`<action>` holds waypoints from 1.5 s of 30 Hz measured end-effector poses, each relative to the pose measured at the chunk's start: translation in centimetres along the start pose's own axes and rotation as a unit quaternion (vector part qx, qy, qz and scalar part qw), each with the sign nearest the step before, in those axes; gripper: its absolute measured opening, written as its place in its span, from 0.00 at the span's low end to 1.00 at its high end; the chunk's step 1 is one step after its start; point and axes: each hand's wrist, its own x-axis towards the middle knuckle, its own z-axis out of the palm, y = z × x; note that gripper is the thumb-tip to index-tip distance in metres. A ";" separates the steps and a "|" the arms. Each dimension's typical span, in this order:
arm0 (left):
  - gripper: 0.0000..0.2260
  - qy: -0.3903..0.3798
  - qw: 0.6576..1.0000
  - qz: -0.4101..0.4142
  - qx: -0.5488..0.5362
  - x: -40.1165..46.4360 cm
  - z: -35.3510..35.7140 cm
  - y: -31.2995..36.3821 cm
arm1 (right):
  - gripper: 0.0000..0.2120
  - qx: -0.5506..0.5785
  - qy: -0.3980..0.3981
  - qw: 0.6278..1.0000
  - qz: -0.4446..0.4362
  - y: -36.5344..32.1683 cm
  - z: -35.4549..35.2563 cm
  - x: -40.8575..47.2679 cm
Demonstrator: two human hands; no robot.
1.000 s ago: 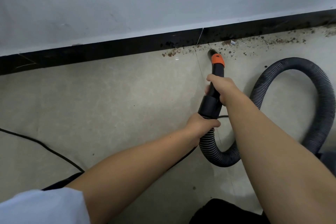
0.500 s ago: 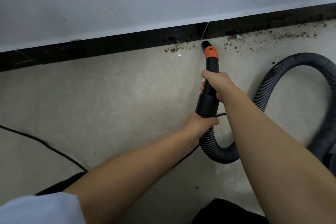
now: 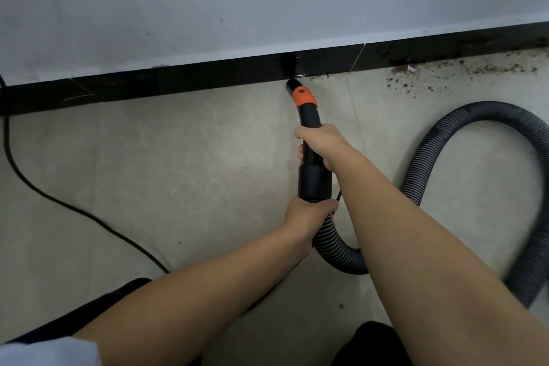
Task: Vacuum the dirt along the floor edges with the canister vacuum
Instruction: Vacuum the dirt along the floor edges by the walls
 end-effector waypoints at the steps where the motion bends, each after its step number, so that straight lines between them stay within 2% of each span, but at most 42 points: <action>1: 0.08 -0.003 1.000 0.001 0.001 0.0 -0.2 0.2 | 0.06 0.003 0.002 1.000 0.000 -0.1 0.1 0.1; 11: 0.06 -0.078 0.993 -0.004 0.086 1.6 2.3 2.3 | 0.04 0.073 0.106 0.992 0.003 0.2 -4.7 1.8; 15: 0.06 -0.082 0.991 -0.003 0.109 2.6 3.7 2.8 | 0.05 0.090 0.126 0.988 0.005 0.0 -6.4 2.7; 21: 0.05 -0.053 0.993 -0.006 0.102 2.7 3.5 2.2 | 0.06 0.086 0.120 0.989 -0.002 0.3 -5.7 2.9; 25: 0.05 -0.027 0.997 -0.012 0.071 1.7 2.9 1.2 | 0.05 0.054 0.077 0.996 -0.009 0.5 -4.0 2.2; 30: 0.14 0.018 0.999 -0.023 0.014 1.0 0.9 0.8 | 0.05 0.024 0.029 0.999 -0.013 0.0 -1.0 1.4; 35: 0.15 0.016 0.999 -0.012 0.032 0.8 -0.5 1.1 | 0.05 0.038 0.033 0.999 -0.013 0.0 0.5 1.1; 40: 0.08 -0.041 0.994 -0.014 0.097 0.8 1.0 1.5 | 0.07 0.085 0.085 0.993 0.000 0.7 -2.7 0.8; 45: 0.08 -0.087 0.984 -0.022 0.156 0.5 4.6 0.8 | 0.05 0.125 0.148 0.981 0.023 2.5 -8.0 0.1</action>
